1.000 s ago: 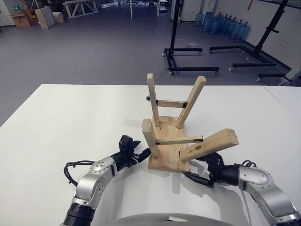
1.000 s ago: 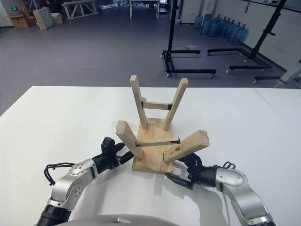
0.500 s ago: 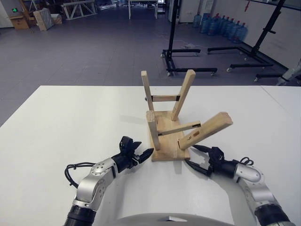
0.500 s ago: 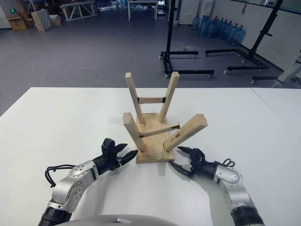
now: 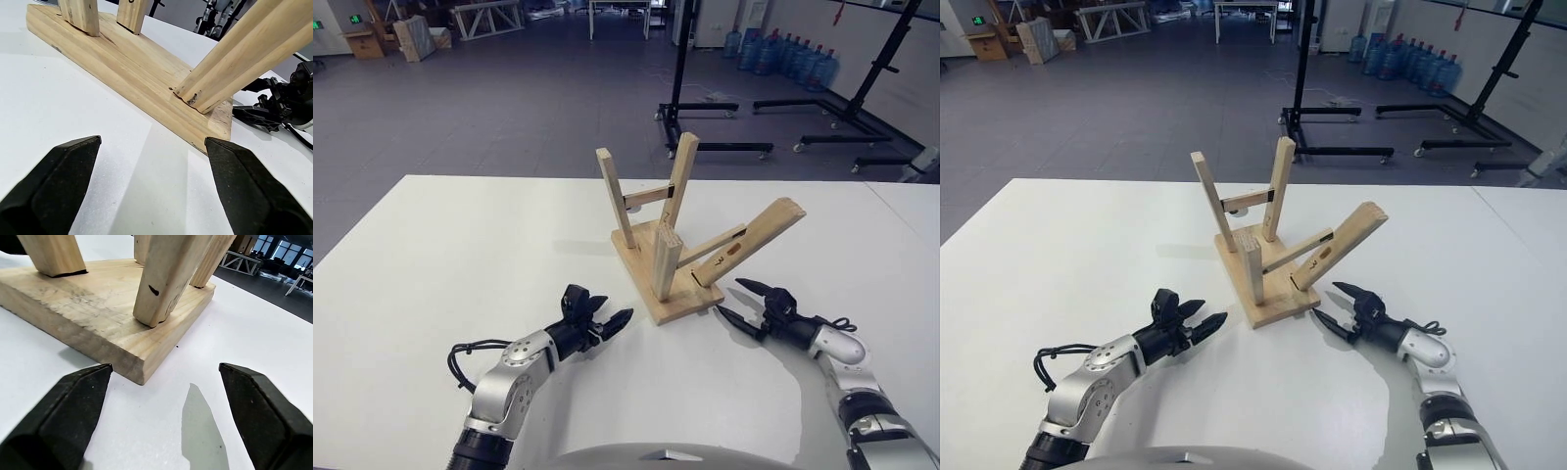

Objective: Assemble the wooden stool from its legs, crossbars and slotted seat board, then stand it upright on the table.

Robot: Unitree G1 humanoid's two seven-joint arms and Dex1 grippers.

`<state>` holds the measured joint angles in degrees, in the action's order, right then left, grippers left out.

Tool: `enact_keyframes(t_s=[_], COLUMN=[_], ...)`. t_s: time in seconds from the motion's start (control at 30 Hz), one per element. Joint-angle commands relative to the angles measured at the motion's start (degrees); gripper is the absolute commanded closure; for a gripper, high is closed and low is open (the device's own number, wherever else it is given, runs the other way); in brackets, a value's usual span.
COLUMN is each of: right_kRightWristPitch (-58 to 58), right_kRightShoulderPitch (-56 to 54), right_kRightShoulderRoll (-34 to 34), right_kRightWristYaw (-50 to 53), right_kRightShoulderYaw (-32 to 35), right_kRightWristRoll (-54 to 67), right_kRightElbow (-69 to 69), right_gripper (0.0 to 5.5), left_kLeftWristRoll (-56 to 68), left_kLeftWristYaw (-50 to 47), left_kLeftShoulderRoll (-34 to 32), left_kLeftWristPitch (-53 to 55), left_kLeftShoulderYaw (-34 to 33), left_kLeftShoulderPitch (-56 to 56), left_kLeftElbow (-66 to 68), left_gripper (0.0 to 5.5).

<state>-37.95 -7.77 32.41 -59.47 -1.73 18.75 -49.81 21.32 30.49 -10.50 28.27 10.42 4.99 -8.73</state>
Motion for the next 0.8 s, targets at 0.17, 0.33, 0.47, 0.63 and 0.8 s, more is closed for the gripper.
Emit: enact_keyframes(t_s=[0.17, 0.33, 0.47, 0.63, 0.8], right_kRightWristPitch=[14.5, 22.4, 28.9, 36.2, 40.2], right_kRightShoulderPitch=[14.4, 15.9, 13.4, 12.6, 10.9], right_kRightShoulderRoll=[-1.5, -3.1, -5.3, -8.7, -10.7], right_kRightWristYaw=[-8.2, -6.5, 0.6, 10.0, 16.8], right_kRightShoulderYaw=[8.4, 15.5, 19.0, 19.8, 20.3], right_kRightWristRoll=[15.5, 23.5, 27.9, 31.7, 33.1], right_kRightElbow=[19.3, 28.6, 38.1, 52.4, 61.2], right_gripper=[1.48, 1.48, 1.48, 1.48, 1.48], left_kLeftWristRoll=[-0.8, 3.2, 8.7, 15.0, 15.7], left_kLeftWristYaw=[-1.6, -4.0, -5.3, -8.3, -9.9], left_kLeftShoulderRoll=[0.4, 1.0, 0.7, 0.9, -0.1], left_kLeftWristPitch=[-1.9, -4.5, -2.8, 0.7, 3.7], left_kLeftShoulderYaw=[-1.1, -7.9, -11.5, -12.6, -9.9], left_kLeftShoulderPitch=[-1.0, -3.8, -7.2, -12.1, -14.0], left_kLeftElbow=[-0.9, -10.1, -18.6, -24.8, -26.5], left_gripper=[1.61, 1.61, 1.61, 1.61, 1.61])
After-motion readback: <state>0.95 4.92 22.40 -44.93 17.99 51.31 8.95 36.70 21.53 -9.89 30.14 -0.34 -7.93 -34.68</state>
